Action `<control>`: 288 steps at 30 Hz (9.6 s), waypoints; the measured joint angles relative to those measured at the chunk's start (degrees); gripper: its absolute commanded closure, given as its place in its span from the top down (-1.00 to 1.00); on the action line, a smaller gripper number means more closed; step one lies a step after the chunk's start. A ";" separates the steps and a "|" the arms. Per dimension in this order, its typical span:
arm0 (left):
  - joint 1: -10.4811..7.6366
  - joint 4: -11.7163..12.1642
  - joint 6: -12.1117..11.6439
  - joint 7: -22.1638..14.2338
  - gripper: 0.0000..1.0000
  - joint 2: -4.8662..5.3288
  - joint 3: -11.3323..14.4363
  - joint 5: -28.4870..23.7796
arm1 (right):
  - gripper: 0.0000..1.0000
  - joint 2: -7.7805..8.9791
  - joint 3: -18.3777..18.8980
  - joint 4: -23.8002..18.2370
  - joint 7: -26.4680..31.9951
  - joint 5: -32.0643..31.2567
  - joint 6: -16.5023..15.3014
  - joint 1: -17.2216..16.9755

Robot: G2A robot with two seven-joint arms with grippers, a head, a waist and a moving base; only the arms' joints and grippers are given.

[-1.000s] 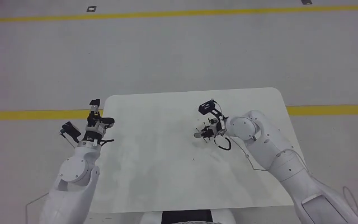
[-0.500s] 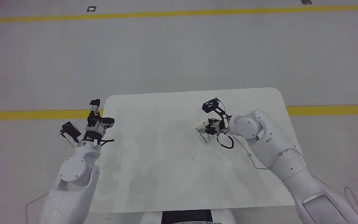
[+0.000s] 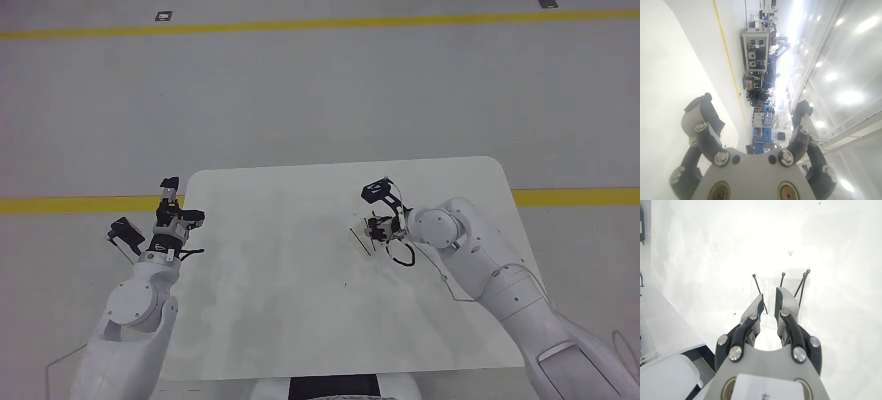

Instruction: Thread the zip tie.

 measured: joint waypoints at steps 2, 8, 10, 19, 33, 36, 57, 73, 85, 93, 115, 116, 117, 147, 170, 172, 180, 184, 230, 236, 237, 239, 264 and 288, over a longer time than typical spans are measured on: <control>0.00 0.00 0.00 0.00 1.00 0.00 0.00 0.00 | -0.68 -0.17 -0.36 0.66 -0.05 -0.10 0.19 0.36; 0.00 0.00 0.00 0.00 1.00 0.00 0.00 0.00 | -0.74 -0.68 -1.38 2.27 -0.10 -0.54 1.20 1.30; 0.00 0.00 0.00 0.00 1.00 0.00 0.00 0.00 | -0.74 -0.86 -1.69 2.71 -0.17 -0.62 1.35 1.57; 0.00 0.00 0.00 0.00 1.00 0.00 0.00 0.00 | -0.68 -1.66 -2.77 5.38 -0.05 -0.19 2.40 2.97; 0.00 0.00 0.00 0.00 1.00 0.00 0.00 0.00 | -0.78 -2.74 -3.90 8.85 -1.25 0.61 1.29 4.66; 0.00 0.00 0.00 0.00 1.00 0.00 0.00 0.00 | -0.78 -2.96 -4.11 9.45 -1.41 0.85 0.93 4.98; 0.00 0.00 0.00 0.00 1.00 0.00 0.00 0.00 | -1.00 -3.28 -3.48 9.36 -2.00 0.53 0.30 4.95; 0.00 0.00 0.00 0.00 1.00 0.00 0.00 0.00 | -1.00 2.79 13.54 -10.94 -1.47 11.81 -8.21 -8.17; 0.00 0.00 0.00 0.00 1.00 0.00 0.00 0.00 | -1.00 3.65 14.29 -13.28 -0.44 16.70 -8.18 -9.20; 0.00 0.00 0.00 0.00 1.00 0.00 0.00 0.00 | -1.00 3.59 14.25 -13.40 -2.40 16.38 -8.01 -9.90; -6.72 1.03 1.28 -0.53 1.00 -2.22 17.59 4.43 | -1.00 3.11 8.05 -15.22 -24.03 22.17 -8.18 -11.72; -6.72 1.02 1.28 -0.53 1.00 -2.22 17.58 4.44 | -1.00 3.12 8.07 -15.23 -24.03 22.16 -8.18 -11.73; -6.71 1.02 1.28 -0.53 1.00 -2.22 17.58 4.44 | -1.00 3.12 8.08 -15.24 -24.03 22.15 -8.18 -11.74; -7.04 6.48 -19.48 -5.42 1.00 -4.25 24.93 -1.78 | -1.00 -1.16 1.44 -9.94 -38.50 36.86 -8.18 -11.13; -8.07 5.61 -19.48 -24.10 1.00 -7.23 20.55 8.21 | -1.00 -4.05 1.37 -7.77 -31.44 50.64 -8.18 -12.47; -8.06 5.65 -19.48 -24.03 1.00 -7.21 20.56 8.14 | -1.00 -4.04 1.37 -7.80 -31.51 50.61 -8.18 -12.48; -8.07 4.73 -19.48 -21.64 1.00 -7.00 21.25 15.23 | -1.00 -4.10 1.63 -8.52 -32.23 50.79 -7.78 -13.03; -7.67 3.92 -19.48 -21.76 1.00 -6.85 21.19 16.16 | -1.00 -4.24 2.06 -8.63 -31.99 51.30 -7.21 -13.59; -8.72 6.04 -19.48 -18.45 -0.06 -5.98 23.16 18.01 | -1.00 -6.10 3.72 -7.54 -30.84 45.78 -8.18 -14.18; -8.79 6.23 -19.48 -17.94 -0.10 -5.85 23.28 17.67 | -1.00 -6.19 4.25 -7.78 -30.24 45.18 -8.18 -14.51; -8.78 6.25 -19.48 -17.88 -0.12 -5.83 23.29 17.67 | -1.00 -6.21 4.29 -7.79 -30.13 45.14 -8.18 -14.55; -8.79 6.39 -19.48 -17.68 -0.18 -5.77 23.25 17.67 | -1.00 -6.27 4.40 -7.82 -29.92 45.07 -8.18 -14.62; -9.20 7.76 -19.04 -16.97 -0.98 -5.25 24.18 17.32 | -1.00 -7.05 5.75 -8.18 -28.94 44.14 -8.18 -15.33; -7.23 4.36 -19.48 -22.84 -1.00 -4.31 21.20 13.28 | 1.00 -6.87 12.06 -8.31 -24.76 49.30 -8.18 -17.59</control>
